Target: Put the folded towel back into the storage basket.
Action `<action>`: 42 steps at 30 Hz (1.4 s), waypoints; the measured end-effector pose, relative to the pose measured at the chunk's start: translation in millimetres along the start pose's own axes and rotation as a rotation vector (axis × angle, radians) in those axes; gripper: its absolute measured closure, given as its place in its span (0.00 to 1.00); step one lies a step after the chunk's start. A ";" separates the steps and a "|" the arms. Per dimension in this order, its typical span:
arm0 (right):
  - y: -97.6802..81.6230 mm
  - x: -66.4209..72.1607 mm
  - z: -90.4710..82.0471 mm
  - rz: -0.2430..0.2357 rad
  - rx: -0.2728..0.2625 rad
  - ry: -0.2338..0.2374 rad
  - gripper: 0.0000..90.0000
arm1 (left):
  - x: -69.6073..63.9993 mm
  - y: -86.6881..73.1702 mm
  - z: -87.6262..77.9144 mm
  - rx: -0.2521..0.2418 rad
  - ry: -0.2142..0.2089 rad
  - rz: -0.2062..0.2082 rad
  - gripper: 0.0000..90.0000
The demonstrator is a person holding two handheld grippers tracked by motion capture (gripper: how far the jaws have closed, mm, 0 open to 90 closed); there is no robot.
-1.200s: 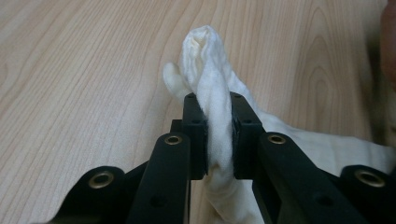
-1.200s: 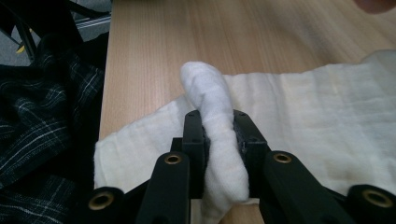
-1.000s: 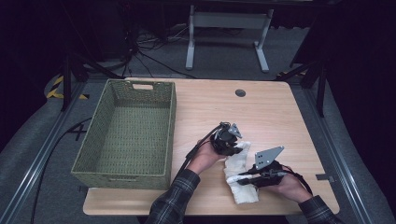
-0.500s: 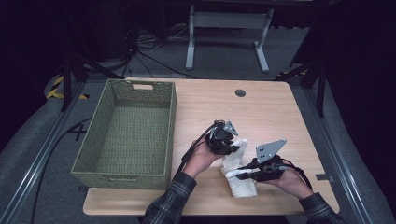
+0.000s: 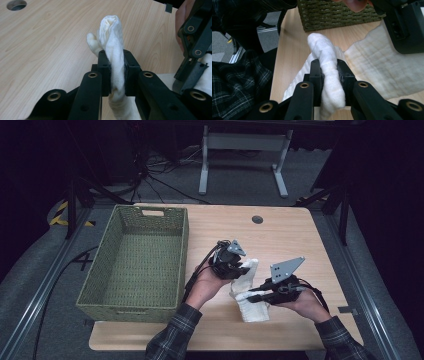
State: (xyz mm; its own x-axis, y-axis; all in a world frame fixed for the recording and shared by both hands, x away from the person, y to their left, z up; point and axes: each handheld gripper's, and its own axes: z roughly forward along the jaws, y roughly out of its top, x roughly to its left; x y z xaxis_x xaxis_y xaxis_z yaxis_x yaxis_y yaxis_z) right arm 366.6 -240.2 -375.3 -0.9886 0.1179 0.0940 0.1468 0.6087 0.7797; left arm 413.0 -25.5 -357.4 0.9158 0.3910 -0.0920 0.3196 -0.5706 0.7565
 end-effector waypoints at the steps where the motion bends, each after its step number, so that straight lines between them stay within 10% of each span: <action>1: 0.0 0.0 0.0 0.000 0.000 0.000 0.87 | 0.0 0.0 0.0 0.000 0.000 0.000 0.89; 23: 68.6 -14.1 0.3 -0.048 -0.046 -0.008 0.87 | 19.0 19.7 -60.6 -0.001 0.093 0.023 0.89; 42: 134.8 -24.3 37.5 -0.063 -0.082 0.003 0.87 | 59.6 -2.5 -125.9 -0.028 0.150 0.036 0.89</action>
State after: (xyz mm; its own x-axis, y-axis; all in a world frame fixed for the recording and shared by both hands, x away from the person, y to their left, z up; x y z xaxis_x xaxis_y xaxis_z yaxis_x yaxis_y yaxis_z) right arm 411.7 -131.6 -295.7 -0.9959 0.0789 0.0447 0.0808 0.5485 0.8322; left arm 436.2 90.2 -283.3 0.8792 0.4754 0.0320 0.2782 -0.5666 0.7756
